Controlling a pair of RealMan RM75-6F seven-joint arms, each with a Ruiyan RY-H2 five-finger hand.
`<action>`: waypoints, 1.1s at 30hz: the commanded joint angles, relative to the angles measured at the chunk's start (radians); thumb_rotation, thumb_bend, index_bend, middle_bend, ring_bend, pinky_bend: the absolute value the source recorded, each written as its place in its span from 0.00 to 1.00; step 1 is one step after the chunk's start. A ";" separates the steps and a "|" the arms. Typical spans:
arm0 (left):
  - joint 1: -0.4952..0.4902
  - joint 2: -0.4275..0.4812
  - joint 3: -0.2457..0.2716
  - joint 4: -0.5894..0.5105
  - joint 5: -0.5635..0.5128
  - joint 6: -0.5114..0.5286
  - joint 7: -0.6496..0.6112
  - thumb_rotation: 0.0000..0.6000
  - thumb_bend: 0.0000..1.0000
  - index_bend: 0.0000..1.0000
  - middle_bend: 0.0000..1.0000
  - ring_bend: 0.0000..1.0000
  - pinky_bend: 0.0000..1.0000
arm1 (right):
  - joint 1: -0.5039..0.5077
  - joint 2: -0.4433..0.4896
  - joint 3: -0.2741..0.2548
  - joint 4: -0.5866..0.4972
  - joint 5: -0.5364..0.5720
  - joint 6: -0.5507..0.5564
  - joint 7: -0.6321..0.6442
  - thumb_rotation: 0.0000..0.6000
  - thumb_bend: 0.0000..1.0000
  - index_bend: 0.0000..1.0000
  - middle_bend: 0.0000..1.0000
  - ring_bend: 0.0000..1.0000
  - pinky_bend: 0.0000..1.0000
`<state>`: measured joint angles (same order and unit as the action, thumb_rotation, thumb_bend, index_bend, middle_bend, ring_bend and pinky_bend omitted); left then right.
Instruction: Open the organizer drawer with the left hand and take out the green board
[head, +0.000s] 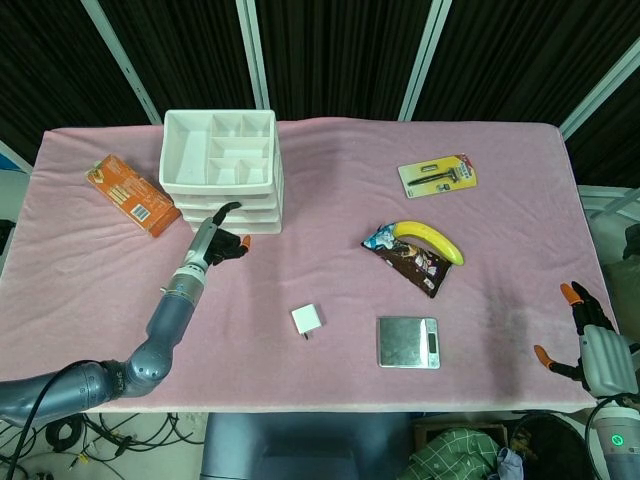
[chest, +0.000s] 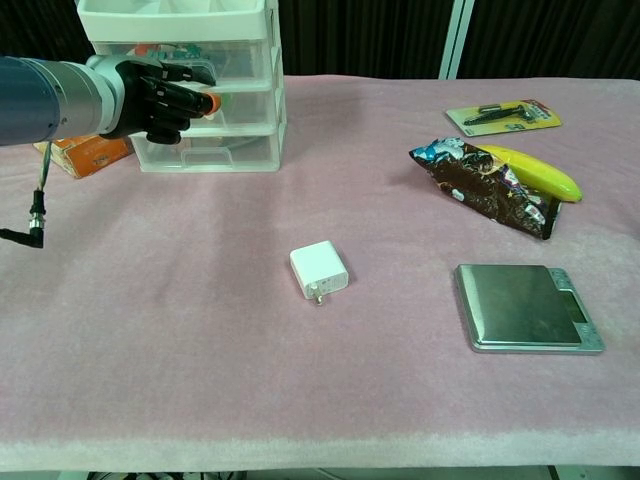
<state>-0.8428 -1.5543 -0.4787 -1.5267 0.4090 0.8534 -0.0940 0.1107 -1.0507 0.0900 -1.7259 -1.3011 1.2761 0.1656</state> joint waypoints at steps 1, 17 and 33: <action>0.001 0.001 0.002 -0.002 0.001 -0.001 0.000 1.00 0.48 0.13 0.95 0.95 0.94 | 0.000 0.000 0.000 0.000 0.001 0.000 0.001 1.00 0.17 0.05 0.00 0.00 0.16; 0.032 0.032 0.013 -0.066 0.046 0.002 -0.023 1.00 0.48 0.27 0.96 0.95 0.94 | -0.001 0.000 -0.001 -0.005 -0.001 0.003 0.000 1.00 0.17 0.05 0.00 0.00 0.16; 0.090 0.079 0.055 -0.148 0.141 0.013 -0.044 1.00 0.48 0.28 0.96 0.95 0.94 | -0.003 0.000 -0.001 -0.006 -0.003 0.007 -0.001 1.00 0.17 0.05 0.00 0.00 0.16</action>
<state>-0.7630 -1.4845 -0.4345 -1.6578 0.5219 0.8567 -0.1419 0.1077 -1.0508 0.0895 -1.7322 -1.3045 1.2828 0.1648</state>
